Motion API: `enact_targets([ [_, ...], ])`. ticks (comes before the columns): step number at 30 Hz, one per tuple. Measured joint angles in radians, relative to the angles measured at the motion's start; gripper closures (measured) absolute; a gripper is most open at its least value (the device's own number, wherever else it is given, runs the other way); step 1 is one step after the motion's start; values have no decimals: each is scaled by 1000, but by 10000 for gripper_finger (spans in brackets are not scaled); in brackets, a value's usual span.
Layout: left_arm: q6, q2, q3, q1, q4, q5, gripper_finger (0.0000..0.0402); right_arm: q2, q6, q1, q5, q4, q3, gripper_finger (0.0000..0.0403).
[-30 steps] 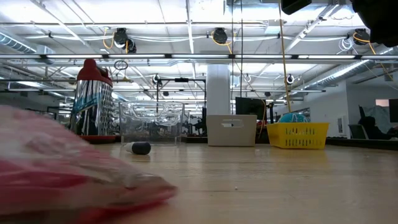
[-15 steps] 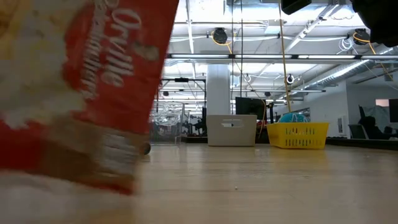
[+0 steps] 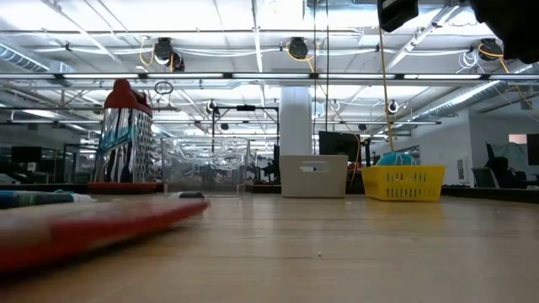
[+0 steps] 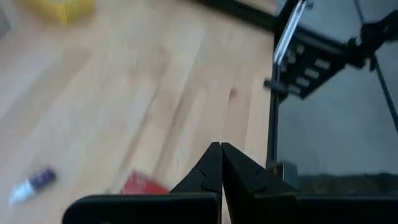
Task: Pick & Place Food Item
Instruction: Put the popcorn bag into the gray bin
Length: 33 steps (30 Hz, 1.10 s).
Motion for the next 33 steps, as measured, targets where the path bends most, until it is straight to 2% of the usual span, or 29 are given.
enact_targets([
  [3, -142, 0, -4, 3, -72, 77, 390, 0, 0, 0, -3, 0, 0, 232],
  [6, -297, 0, -38, -9, -72, 112, 363, 0, -5, 0, -5, 0, 0, 232],
  [11, -505, 18, -139, -37, -7, 155, 282, 0, -26, 0, -5, 2, 0, 232],
  [13, -574, 23, -200, -49, 67, 191, 245, 0, -27, 0, -6, 3, 0, 232],
  [17, -537, 47, -303, -74, 277, 246, 185, 0, -27, 0, -6, 3, 0, 232],
  [20, -466, 82, -344, -99, 407, 248, 160, 0, -28, 0, -6, -1, 0, 232],
  [24, -422, 124, -354, -98, 369, 248, 150, 0, -30, 0, -6, -2, 0, 232],
  [28, -421, 124, -353, -46, 241, 245, 149, 0, -30, 0, -6, -1, 0, 232],
  [33, -518, 118, -353, 40, 98, 253, 149, 0, -28, 0, -6, -1, 0, 232],
])
